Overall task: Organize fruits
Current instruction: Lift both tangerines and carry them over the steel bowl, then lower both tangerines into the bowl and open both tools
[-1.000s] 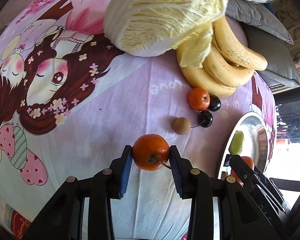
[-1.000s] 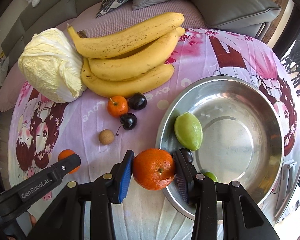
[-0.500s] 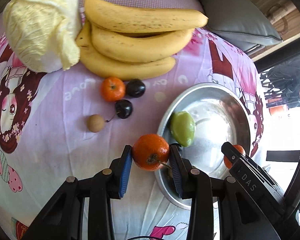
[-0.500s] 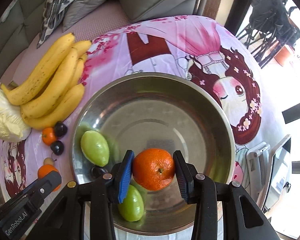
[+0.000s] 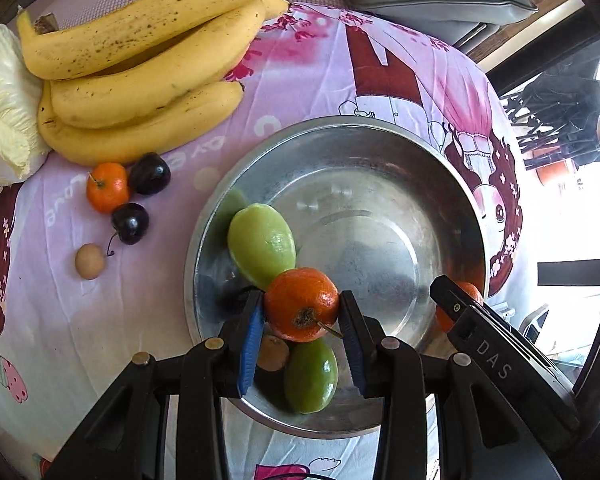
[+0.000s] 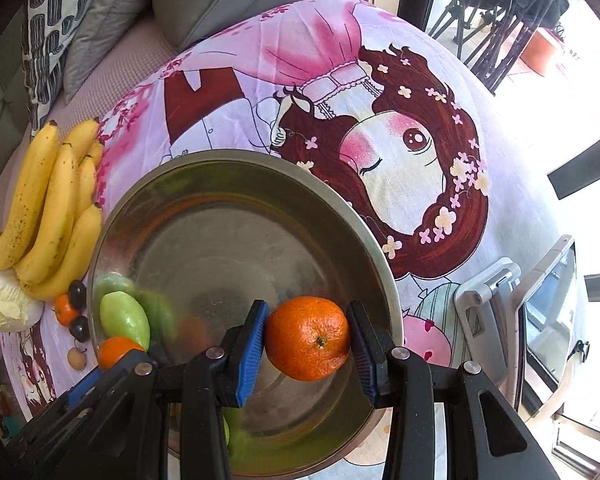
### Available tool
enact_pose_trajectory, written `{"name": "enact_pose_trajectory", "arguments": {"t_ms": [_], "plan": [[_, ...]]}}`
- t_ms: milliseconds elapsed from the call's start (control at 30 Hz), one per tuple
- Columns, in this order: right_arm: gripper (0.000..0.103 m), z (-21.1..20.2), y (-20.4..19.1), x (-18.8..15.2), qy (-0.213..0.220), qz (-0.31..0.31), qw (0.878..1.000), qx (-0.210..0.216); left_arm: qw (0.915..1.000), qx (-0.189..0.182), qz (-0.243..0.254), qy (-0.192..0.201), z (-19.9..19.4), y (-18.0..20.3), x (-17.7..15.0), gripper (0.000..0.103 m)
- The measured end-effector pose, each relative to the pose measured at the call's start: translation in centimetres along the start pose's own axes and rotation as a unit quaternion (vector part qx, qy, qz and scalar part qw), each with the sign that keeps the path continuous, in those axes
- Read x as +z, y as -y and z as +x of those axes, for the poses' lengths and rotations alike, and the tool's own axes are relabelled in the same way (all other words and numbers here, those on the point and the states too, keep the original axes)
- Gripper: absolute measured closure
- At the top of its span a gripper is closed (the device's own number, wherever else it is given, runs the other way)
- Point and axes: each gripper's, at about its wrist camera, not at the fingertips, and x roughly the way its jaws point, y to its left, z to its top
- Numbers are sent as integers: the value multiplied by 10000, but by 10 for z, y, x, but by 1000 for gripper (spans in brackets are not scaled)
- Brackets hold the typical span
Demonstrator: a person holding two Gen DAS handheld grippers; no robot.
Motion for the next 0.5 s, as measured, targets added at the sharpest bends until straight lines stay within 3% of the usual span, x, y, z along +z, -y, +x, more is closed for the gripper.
{"name": "enact_pose_trajectory", "arguments": {"t_ms": [500], "plan": [[58, 14, 15, 1, -242, 125, 9995, 159, 9995, 172, 43, -251, 30, 14, 0, 64]]}}
